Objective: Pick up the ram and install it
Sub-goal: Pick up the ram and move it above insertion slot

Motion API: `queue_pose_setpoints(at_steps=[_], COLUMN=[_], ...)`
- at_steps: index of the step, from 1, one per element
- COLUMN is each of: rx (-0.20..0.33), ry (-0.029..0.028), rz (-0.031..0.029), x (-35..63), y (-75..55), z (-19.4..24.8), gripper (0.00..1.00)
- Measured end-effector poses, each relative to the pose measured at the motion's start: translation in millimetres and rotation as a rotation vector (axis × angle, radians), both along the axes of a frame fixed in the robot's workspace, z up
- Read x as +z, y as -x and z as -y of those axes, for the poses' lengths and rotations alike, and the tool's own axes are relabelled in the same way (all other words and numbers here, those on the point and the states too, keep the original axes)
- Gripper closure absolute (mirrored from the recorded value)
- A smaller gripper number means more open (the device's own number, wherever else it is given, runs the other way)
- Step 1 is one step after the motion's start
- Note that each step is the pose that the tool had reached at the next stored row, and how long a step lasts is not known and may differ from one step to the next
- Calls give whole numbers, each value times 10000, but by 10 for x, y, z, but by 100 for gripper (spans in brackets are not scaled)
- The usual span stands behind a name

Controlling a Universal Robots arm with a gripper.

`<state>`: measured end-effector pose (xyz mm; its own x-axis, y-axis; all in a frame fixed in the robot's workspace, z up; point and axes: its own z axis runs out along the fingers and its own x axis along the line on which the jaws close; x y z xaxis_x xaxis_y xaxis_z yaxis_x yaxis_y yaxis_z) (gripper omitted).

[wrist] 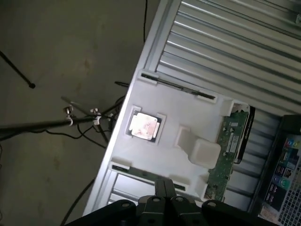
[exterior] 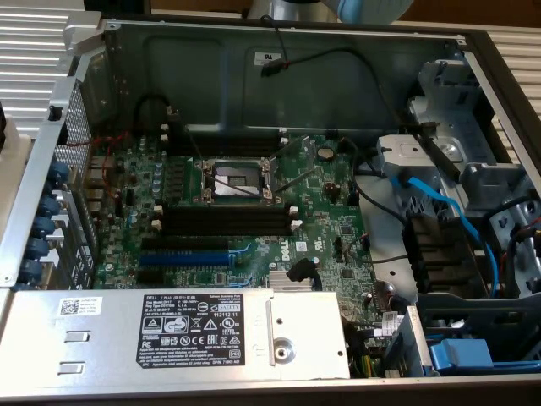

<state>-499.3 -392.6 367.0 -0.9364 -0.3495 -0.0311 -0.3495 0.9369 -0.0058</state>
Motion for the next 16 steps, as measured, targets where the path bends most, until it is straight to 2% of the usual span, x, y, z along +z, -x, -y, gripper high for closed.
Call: queue_pose_setpoints(at_steps=[16], rx=[2899], ry=[-1], rz=[0], x=[0], y=[0], z=[0], gripper=[89])
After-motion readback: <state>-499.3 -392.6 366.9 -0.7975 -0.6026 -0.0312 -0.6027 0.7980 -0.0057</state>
